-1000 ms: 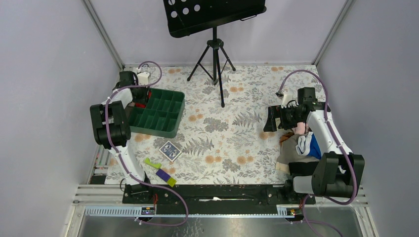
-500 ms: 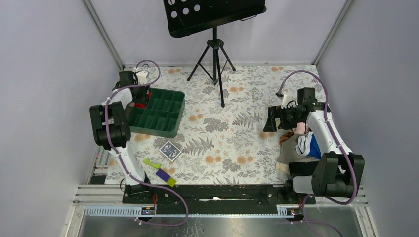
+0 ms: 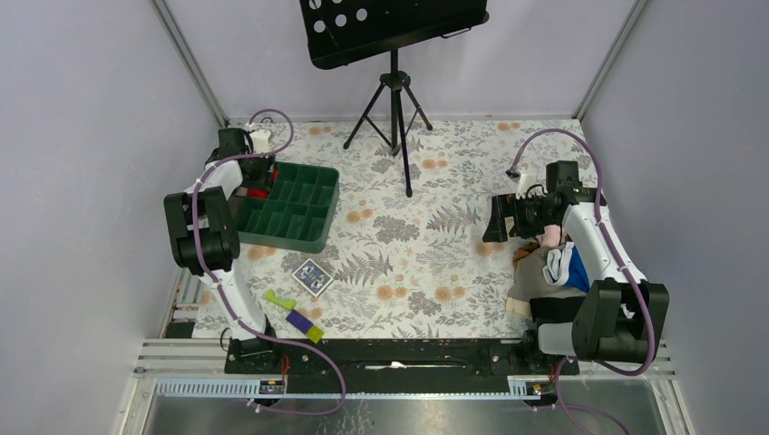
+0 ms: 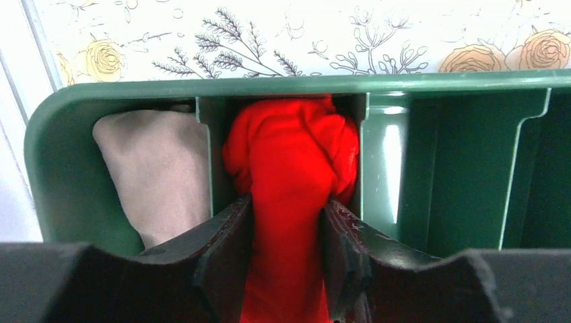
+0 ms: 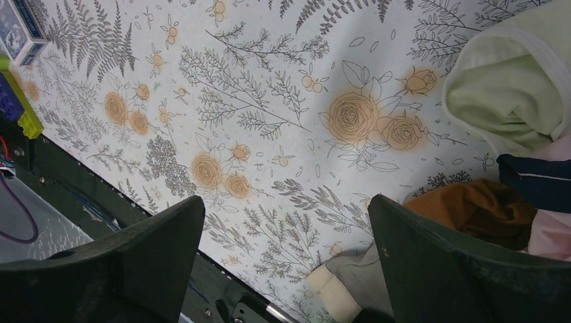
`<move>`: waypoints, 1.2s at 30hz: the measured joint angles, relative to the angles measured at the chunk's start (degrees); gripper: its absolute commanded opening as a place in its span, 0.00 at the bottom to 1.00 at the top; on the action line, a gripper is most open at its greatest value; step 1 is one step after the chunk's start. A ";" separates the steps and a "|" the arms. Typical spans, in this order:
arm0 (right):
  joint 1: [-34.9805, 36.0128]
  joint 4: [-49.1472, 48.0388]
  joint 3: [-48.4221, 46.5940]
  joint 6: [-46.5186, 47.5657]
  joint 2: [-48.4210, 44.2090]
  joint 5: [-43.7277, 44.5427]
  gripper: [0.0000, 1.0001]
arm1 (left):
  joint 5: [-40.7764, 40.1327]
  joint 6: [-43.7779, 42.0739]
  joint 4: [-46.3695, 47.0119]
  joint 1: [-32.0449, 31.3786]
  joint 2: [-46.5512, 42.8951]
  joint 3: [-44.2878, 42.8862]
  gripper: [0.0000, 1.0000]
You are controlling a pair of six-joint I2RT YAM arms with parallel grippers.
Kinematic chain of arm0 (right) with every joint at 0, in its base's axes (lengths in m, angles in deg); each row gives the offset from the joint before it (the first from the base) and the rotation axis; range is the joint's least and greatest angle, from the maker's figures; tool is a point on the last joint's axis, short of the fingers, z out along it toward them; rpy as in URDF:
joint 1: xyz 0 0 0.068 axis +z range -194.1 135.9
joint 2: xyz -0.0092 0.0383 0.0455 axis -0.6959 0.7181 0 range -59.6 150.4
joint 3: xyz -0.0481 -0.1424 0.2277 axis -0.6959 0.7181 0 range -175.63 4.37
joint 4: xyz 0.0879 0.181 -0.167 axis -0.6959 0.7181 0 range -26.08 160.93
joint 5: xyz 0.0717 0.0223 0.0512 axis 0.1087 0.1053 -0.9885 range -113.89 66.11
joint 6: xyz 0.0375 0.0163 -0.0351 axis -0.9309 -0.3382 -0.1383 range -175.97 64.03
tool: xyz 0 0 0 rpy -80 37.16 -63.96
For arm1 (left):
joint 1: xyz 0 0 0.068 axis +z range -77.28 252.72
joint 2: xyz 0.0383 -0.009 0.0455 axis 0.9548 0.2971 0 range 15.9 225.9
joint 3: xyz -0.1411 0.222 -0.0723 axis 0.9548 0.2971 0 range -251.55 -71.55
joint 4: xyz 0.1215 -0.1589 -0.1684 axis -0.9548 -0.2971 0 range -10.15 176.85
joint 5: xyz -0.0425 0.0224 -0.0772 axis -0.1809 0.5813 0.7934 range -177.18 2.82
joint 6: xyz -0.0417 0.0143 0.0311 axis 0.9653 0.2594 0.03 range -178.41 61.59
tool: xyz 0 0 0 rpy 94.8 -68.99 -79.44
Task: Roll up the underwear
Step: Place the underwear in the storage box.
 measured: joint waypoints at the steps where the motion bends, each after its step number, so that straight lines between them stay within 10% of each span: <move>1: 0.00 -0.02 0.00 0.00 0.00 -0.28 0.99 | 0.02 0.13 -0.09 0.09 -0.11 -0.04 0.47; 21: 0.00 -0.37 0.04 -0.02 0.00 -0.83 0.99 | -0.59 0.35 -8.24 0.00 -2.84 -4.57 0.53; 36: 0.00 -0.35 0.04 -0.04 0.31 -0.85 0.99 | -2.23 0.46 -10.29 0.00 -4.81 -3.17 0.21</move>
